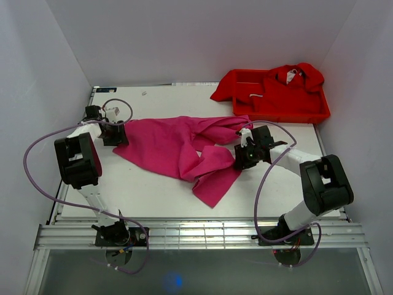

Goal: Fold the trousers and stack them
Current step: Flatten the trousers out

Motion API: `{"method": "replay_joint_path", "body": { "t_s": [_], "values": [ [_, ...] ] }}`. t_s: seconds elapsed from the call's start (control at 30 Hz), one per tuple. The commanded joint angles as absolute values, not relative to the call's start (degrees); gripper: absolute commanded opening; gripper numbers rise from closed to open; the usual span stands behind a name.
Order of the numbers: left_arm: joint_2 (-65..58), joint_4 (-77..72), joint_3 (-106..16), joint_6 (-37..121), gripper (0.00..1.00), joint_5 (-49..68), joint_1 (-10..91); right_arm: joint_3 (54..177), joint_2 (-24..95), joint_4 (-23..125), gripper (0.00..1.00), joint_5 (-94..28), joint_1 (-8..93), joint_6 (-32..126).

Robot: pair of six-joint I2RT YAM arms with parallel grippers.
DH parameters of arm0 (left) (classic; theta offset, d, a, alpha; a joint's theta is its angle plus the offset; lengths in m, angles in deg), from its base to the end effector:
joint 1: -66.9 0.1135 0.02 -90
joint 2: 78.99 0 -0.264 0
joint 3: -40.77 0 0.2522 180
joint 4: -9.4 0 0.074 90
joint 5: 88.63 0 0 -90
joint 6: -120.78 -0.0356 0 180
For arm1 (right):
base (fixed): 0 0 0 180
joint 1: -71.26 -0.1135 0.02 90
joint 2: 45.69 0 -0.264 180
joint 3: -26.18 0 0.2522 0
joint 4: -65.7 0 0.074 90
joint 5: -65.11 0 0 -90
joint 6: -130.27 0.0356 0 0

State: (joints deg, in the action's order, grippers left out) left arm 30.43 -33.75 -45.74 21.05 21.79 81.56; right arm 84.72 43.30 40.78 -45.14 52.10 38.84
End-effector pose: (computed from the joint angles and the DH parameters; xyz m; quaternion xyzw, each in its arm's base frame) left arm 0.3743 0.0851 0.1662 -0.0047 0.9635 -0.1264 0.2361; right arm 0.2735 0.1081 0.1613 -0.2194 0.9153 0.2110 0.2636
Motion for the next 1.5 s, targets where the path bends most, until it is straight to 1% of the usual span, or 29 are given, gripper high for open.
{"method": "replay_joint_path", "body": {
  "t_s": [0.0,0.03,0.07,0.13,0.17,0.23,0.27,0.33,0.37,0.43,0.5,0.57,0.6,0.67,0.7,0.77,0.8,0.9,0.97,1.0,1.03,1.1,1.13,1.23,1.27,1.3,1.37,1.4,1.47],
  "values": [
    [33.0,-33.2,-43.7,21.6,0.54,23.5,81.8,85.5,40.8,39.2,0.19,-35.4,52.3,35.2],
    [33.1,-33.3,-43.3,21.4,0.41,23.2,81.8,85.7,39.6,38.5,0.08,-34.4,52.5,33.3],
    [33.1,-33.4,-43.0,21.1,0.34,22.7,81.8,86.2,37.2,37.7,0.08,-33.9,52.7,31.8],
    [32.7,-33.9,-42.4,20.2,0.17,21.9,82.3,87.9,33.3,35.2,0.08,-31.1,53.3,26.6],
    [32.5,-34.2,-42.1,20.0,0.0,20.9,83.2,88.6,31.7,34.4,0.08,-30.1,53.5,24.4],
    [31.9,-34.9,-41.9,19.8,0.0,20.4,84.7,90.1,28.6,33.4,0.08,-27.1,54.2,19.5],
    [31.7,-35.3,-42.1,19.7,0.0,20.7,86.6,90.5,25.4,33.4,0.08,-26.4,54.3,13.9],
    [30.9,-36.3,-42.2,19.2,0.0,21.0,88.2,91.0,22.4,33.5,0.08,-25.2,54.5,8.4],
    [30.5,-36.5,-42.2,18.8,0.0,21.0,89.5,91.7,20.1,32.9,0.08,-24.8,54.5,2.2],
    [29.3,-37.7,-42.3,17.7,0.0,21.3,90.6,92.7,17.4,31.6,0.08,-21.3,54.5,-4.2],
    [28.4,-38.6,-42.2,17.1,0.0,21.6,92.1,92.2,15.7,31.3,0.08,-17.4,54.5,-15.2],
    [27.0,-39.0,-42.1,16.2,0.0,21.4,93.4,89.7,12.7,30.8,0.08,-16.2,54.5,-22.4],
    [26.7,-39.2,-42.0,15.9,0.0,21.2,93.9,88.6,11.4,30.6,0.08,-16.4,54.2,-28.7],
    [26.1,-39.5,-42.0,15.1,0.0,20.9,95.2,84.7,7.9,30.4,0.08,-16.9,53.3,-32.8],
    [26.1,-39.6,-42.1,14.8,0.0,20.9,95.5,83.6,7.1,29.5,0.08,-17.0,51.3,-33.7],
    [26.2,-40.0,-42.3,14.2,0.0,20.7,96.6,82.1,6.3,26.7,0.1,-17.5,48.3,-32.8],
    [26.5,-40.0,-42.4,14.1,0.0,20.5,96.9,81.1,6.2,24.1,0.1,-18.0,44.5,-31.0],
    [26.9,-39.8,-43.0,13.6,0.0,19.4,97.8,80.4,6.8,22.3,0.21,-21.1,36.3,-21.1],
    [27.6,-40.0,-43.7,13.3,0.0,18.5,98.6,83.0,8.4,20.0,0.37,-25.6,34.3,-12.8],
    [28.2,-40.0,-44.0,12.9,0.0,18.3,98.9,84.1,9.1,19.4,0.45,-31.4,33.6,-10.4],
    [28.5,-40.2,-44.2,12.8,0.0,18.2,99.1,86.5,10.5,17.6,0.61,-33.9,33.6,-8.6],
    [28.8,-40.3,-44.7,12.3,0.0,17.8,99.5,88.4,11.4,16.3,0.72,-37.8,33.6,-4.9],
    [28.9,-40.3,-44.7,12.0,0.0,17.7,99.6,89.2,11.8,15.8,0.84,-38.0,33.6,-4.2],
    [28.8,-40.4,-44.5,11.6,0.0,17.9,99.9,90.7,9.8,15.2,0.98,-36.7,36.5,-1.7],
    [28.8,-40.3,-44.4,11.5,0.0,18.1,100.1,90.7,8.9,15.4,0.95,-37.2,38.6,-1.2],
    [28.7,-40.2,-44.0,11.5,0.0,18.2,100.1,90.7,8.3,15.4,0.93,-39.7,44.7,-0.8],
    [28.8,-40.1,-43.8,11.4,0.0,18.5,100.1,91.4,7.7,14.7,0.9,-43.0,52.2,-0.4],
    [28.8,-40.1,-43.8,11.6,0.0,18.7,100.1,91.8,8.0,14.1,0.9,-47.1,59.8,-0.7],
    [29.0,-40.1,-44.0,12.0,0.0,19.0,100.1,92.7,10.2,13.4,0.9,-50.6,66.4,-0.8]
  ]
}}
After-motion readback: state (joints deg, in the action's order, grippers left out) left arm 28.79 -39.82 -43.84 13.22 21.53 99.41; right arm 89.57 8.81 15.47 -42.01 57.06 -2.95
